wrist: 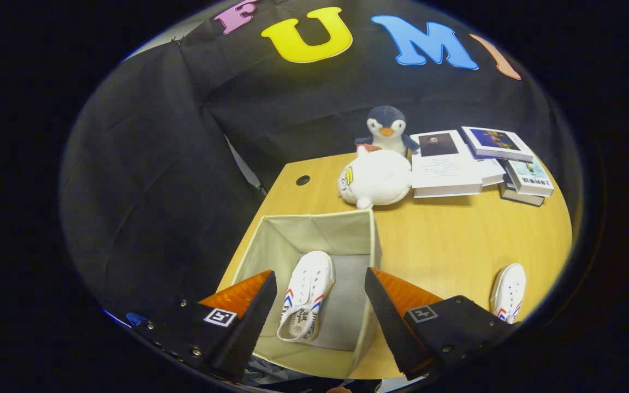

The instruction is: Open the storage box then place both shoes into the box .Put the left shoe in first, then the right shoe, with the right side of both shoes facing outward in a uniform manner.

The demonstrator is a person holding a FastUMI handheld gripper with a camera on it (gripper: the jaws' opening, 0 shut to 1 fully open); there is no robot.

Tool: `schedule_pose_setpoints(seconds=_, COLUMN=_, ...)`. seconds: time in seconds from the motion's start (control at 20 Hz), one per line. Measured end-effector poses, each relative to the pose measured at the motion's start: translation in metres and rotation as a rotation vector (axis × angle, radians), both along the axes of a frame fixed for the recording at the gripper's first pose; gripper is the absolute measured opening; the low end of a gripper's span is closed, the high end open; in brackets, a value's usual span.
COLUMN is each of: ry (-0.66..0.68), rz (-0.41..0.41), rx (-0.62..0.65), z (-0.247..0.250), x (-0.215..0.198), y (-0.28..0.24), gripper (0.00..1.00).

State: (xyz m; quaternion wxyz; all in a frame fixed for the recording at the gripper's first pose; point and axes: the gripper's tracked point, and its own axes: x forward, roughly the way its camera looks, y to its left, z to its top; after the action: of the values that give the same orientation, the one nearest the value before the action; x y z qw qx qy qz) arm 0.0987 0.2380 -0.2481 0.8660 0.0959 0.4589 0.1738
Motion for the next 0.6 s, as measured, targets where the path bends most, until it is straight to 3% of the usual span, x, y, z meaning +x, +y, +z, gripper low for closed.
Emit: schedule_pose_setpoints(seconds=0.6, ry=-0.025, rz=-0.123, rx=-0.129, z=-0.003, x=-0.008, y=-0.144, gripper=0.98)
